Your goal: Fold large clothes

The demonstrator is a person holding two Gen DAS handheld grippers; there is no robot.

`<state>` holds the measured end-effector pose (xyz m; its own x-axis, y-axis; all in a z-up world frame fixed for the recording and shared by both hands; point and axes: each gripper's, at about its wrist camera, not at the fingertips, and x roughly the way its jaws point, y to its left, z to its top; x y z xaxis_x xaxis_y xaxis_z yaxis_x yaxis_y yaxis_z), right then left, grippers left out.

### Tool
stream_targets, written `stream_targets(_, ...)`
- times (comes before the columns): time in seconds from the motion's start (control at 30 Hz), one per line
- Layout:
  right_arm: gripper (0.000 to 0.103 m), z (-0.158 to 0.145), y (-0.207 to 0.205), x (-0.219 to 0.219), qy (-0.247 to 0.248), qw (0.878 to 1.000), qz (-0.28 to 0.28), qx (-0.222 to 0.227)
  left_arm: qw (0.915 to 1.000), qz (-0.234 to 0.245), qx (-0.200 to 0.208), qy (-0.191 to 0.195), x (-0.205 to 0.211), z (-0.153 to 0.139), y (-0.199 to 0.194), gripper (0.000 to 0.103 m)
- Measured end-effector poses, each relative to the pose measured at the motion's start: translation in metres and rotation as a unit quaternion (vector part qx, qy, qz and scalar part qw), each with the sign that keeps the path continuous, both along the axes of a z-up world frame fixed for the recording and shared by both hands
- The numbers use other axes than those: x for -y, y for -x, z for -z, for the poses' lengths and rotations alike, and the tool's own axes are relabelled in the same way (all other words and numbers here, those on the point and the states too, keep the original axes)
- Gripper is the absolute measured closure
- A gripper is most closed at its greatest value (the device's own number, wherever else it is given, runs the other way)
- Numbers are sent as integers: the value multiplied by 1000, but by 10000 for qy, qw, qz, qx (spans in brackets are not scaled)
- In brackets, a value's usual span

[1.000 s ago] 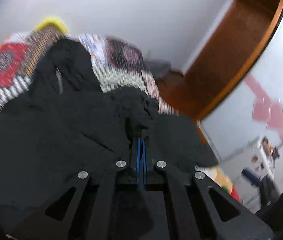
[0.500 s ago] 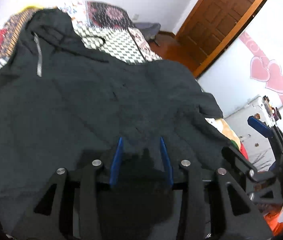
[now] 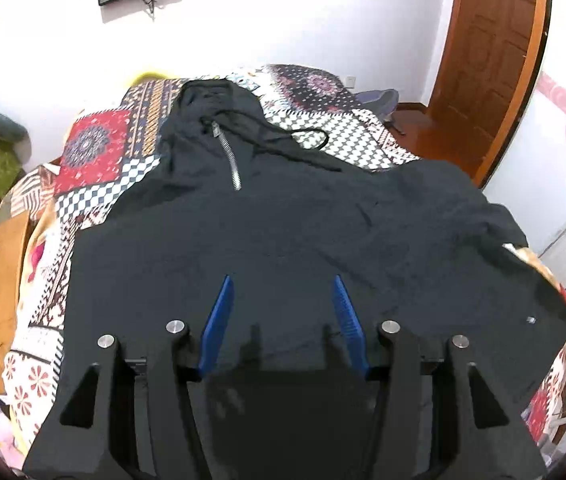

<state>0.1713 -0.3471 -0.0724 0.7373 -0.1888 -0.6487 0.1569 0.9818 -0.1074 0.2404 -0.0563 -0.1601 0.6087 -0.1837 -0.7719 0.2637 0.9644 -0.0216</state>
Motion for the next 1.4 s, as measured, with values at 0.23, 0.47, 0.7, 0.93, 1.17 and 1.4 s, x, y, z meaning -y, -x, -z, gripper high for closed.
stream_targets(0.23, 0, 40, -12, 54, -1745, 9823, 372, -562, 9990, -408, -166, 41, -33, 14, 10, 49)
stream_targets(0.47, 2, 101, -21, 113, -3620, 9191, 1195, -997, 9958, -806, -363, 249, -49, 27, 5, 49)
stream_targets(0.7, 13, 153, -22, 136, -4342, 8754, 1646, -1340, 9960, -773, -420, 172, -42, 35, 1, 49)
stream_targets(0.93, 16, 167, -55, 148, -4398, 8678, 1813, -1437, 9951, -823, -500, 220, -39, 42, -1, 49)
stream_targets(1.17, 42, 177, -75, 159, -4250, 8653, 2215, -1468, 9908, -1084, -614, 524, -53, 45, -1, 49)
stream_targets(1.4, 92, 125, -84, 142, -3238, 9177, 1951, -1222, 9900, -1196, -541, 523, -70, 41, 6, 49)
